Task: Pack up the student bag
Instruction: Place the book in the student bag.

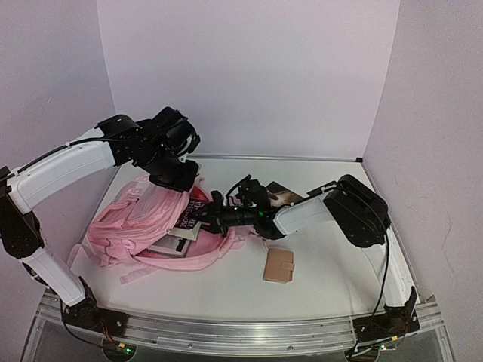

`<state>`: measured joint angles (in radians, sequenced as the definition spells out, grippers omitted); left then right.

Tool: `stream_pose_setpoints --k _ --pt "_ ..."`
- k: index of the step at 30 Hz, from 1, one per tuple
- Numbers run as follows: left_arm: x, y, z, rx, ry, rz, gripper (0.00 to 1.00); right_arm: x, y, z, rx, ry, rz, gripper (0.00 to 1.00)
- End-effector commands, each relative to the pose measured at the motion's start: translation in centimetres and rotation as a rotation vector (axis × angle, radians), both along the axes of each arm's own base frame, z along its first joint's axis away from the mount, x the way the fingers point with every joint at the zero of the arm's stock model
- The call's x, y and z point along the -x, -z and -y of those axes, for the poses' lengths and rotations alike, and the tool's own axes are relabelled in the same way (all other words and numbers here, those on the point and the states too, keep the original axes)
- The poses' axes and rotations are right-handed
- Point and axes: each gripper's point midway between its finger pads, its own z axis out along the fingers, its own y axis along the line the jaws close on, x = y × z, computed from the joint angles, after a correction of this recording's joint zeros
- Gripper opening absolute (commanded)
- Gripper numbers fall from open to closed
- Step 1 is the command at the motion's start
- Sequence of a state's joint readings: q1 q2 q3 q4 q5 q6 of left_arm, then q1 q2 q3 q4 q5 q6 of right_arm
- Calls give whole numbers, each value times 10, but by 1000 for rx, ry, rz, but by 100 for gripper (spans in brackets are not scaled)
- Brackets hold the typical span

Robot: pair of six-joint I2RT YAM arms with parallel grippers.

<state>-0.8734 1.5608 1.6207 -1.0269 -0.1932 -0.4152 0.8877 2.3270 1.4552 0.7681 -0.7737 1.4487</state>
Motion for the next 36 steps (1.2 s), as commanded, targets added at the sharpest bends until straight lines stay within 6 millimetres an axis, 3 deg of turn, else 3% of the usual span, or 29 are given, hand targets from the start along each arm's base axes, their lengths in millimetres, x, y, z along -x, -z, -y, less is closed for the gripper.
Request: stream_pose_setpoints --k 1,3,6,10,20,27,31,36 --pt "-8 -49 14 161 14 129 0 -7 -27 -33 -78 1 89 0" --pt "-8 -47 14 159 11 127 0 -6 -13 -39 -30 -8 82 0" --pt "-9 -45 13 153 6 126 0 -3 -5 -43 35 -13 99 21" --pt "-10 -46 12 153 2 130 0 1 -7 -33 75 -4 88 50" --pt "-8 -42 10 147 3 120 0 19 -9 5 172 14 48 63" --pt "-6 -42 7 154 0 123 0 21 3 17 241 24 46 60" --pt "-3 -41 6 156 1 119 0 15 -3 16 258 24 92 41" --pt "0 -42 2 162 -3 120 0 11 -15 18 280 18 146 27"
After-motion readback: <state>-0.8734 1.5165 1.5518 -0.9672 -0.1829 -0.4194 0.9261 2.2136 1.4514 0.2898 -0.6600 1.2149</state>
